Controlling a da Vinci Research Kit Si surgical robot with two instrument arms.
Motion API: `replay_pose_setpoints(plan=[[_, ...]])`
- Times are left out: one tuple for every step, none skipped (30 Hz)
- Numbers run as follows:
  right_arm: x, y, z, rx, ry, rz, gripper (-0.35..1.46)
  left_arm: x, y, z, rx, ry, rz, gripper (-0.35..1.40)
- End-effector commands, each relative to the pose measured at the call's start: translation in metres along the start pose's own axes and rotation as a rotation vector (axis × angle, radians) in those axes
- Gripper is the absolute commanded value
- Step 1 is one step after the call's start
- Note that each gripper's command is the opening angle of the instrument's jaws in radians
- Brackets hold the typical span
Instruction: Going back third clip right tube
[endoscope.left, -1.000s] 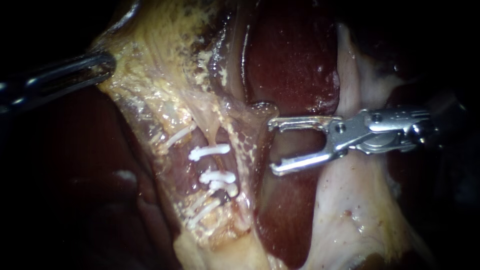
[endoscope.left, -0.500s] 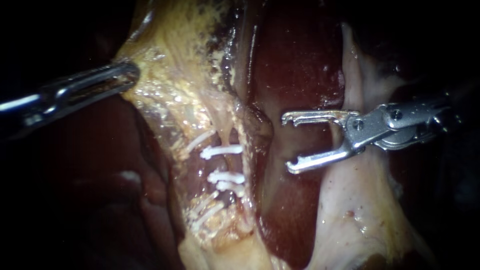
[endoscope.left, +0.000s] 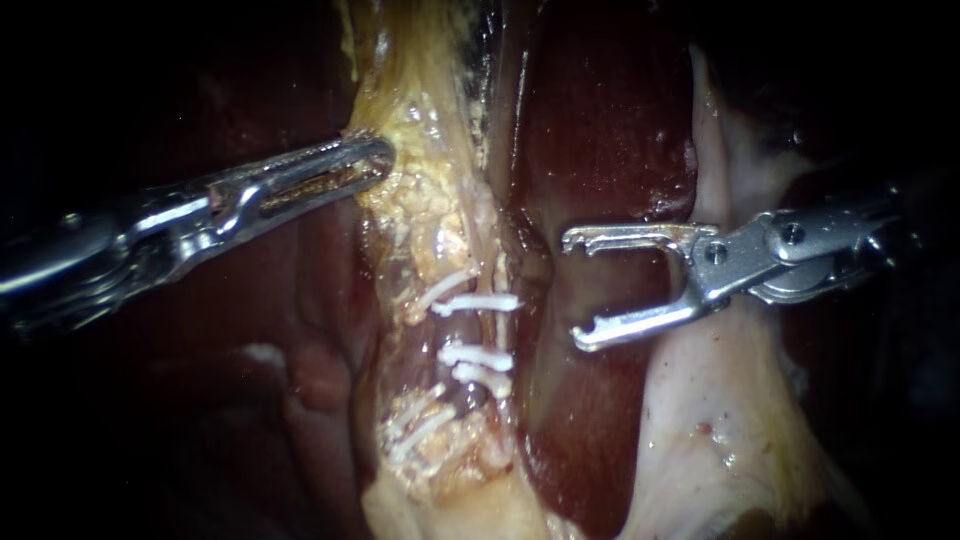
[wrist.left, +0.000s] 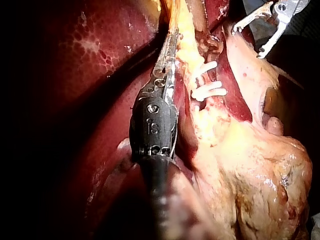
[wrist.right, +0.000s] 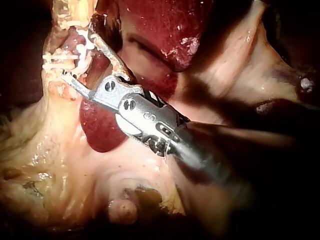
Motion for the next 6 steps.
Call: replay_pose_setpoints(plan=[[0.0, 0.0, 0.0, 0.0, 0.0, 0.0, 0.6, 0.0, 0.0, 0.0, 0.0, 0.0, 0.0, -0.35], [0.0, 0.0, 0.0, 0.0, 0.0, 0.0, 0.6, 0.0, 0.0, 0.0, 0.0, 0.0, 0.0, -0.35], [0.0, 0.0, 0.0, 0.0, 0.0, 0.0, 0.6, 0.0, 0.0, -0.0001, 0.0, 0.0, 0.0, -0.35], [0.0, 0.0, 0.0, 0.0, 0.0, 0.0, 0.6, 0.0, 0.0001, -0.0001, 0.0, 0.0, 0.0, -0.35], [0.0, 0.0, 0.0, 0.0, 0.0, 0.0, 0.6, 0.0, 0.0001, -0.0001, 0.0, 0.0, 0.0, -0.35], [0.0, 0.0, 0.0, 0.0, 0.0, 0.0, 0.6, 0.0, 0.0001, 0.0, 0.0, 0.0, 0.0, -0.35]])
